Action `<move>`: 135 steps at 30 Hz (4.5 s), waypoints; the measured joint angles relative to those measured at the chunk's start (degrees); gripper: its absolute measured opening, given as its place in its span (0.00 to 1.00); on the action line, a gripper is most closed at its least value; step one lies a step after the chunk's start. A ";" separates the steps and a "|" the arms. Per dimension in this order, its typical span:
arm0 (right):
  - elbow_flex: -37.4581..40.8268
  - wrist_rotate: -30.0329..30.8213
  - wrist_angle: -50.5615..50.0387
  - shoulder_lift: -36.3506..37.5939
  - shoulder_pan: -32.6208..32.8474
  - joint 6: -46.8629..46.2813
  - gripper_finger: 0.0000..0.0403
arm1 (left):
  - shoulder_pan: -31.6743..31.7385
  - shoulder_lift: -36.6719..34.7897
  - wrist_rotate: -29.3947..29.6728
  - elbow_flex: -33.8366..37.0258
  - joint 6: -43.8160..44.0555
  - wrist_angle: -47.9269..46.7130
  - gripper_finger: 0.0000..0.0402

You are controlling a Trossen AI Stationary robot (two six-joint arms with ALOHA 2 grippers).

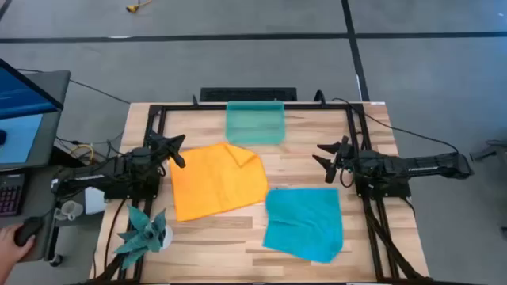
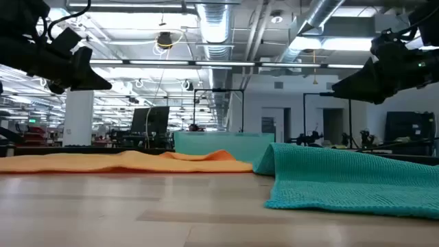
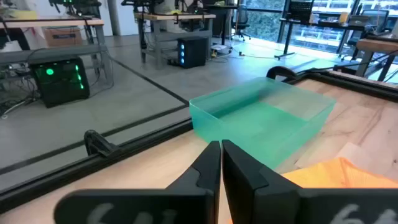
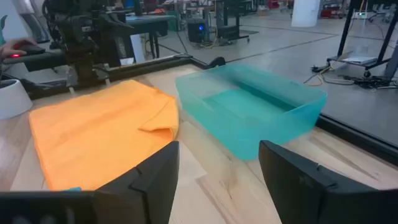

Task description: Roll microfiber towels into tight, uniform cylinder then place into a basket

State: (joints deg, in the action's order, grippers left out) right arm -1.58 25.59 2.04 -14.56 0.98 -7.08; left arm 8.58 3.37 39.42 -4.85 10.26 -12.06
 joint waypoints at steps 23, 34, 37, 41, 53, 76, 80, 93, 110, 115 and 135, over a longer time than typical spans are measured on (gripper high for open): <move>-0.02 0.00 -0.01 0.00 0.01 0.00 0.61 | 0.00 -0.01 0.00 0.01 0.02 -0.02 0.02; -0.01 0.01 0.00 0.00 0.01 -0.01 0.61 | 0.00 0.01 0.00 -0.01 0.00 -0.02 0.02; -0.02 0.01 0.00 -0.01 0.00 -0.01 0.61 | 0.00 0.00 0.00 0.00 0.02 -0.02 0.02; -0.01 -0.01 0.00 -0.01 0.01 -0.01 0.61 | 0.02 0.01 0.00 -0.01 0.00 0.00 0.02; -0.02 0.01 0.00 -0.01 0.00 -0.01 0.61 | 0.01 -0.01 0.00 0.00 0.02 -0.02 0.02; -0.02 0.01 0.00 -0.01 0.00 0.01 0.61 | 0.01 0.00 0.00 0.00 0.01 -0.01 0.02; -0.01 0.00 0.00 0.00 0.01 0.00 0.61 | 0.02 0.01 0.00 -0.01 0.00 -0.02 0.02; -0.01 0.00 0.07 0.01 0.04 0.00 0.61 | 0.01 0.00 0.00 0.01 0.01 -0.02 0.02; -0.04 -0.01 7.45 0.01 0.02 0.06 0.61 | 0.02 -0.01 -0.01 0.00 0.02 -0.02 0.02; -0.04 -0.20 8.71 0.01 0.40 0.03 0.61 | 0.02 0.01 0.00 0.01 0.02 -0.02 0.02; -4.61 -1.72 31.69 -6.92 1.90 10.58 0.61 | 0.00 0.00 0.00 0.00 0.01 -0.02 0.02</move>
State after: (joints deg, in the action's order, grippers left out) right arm -6.19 23.87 33.73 -21.48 2.87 3.49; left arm 8.58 3.36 39.42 -4.85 10.27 -12.08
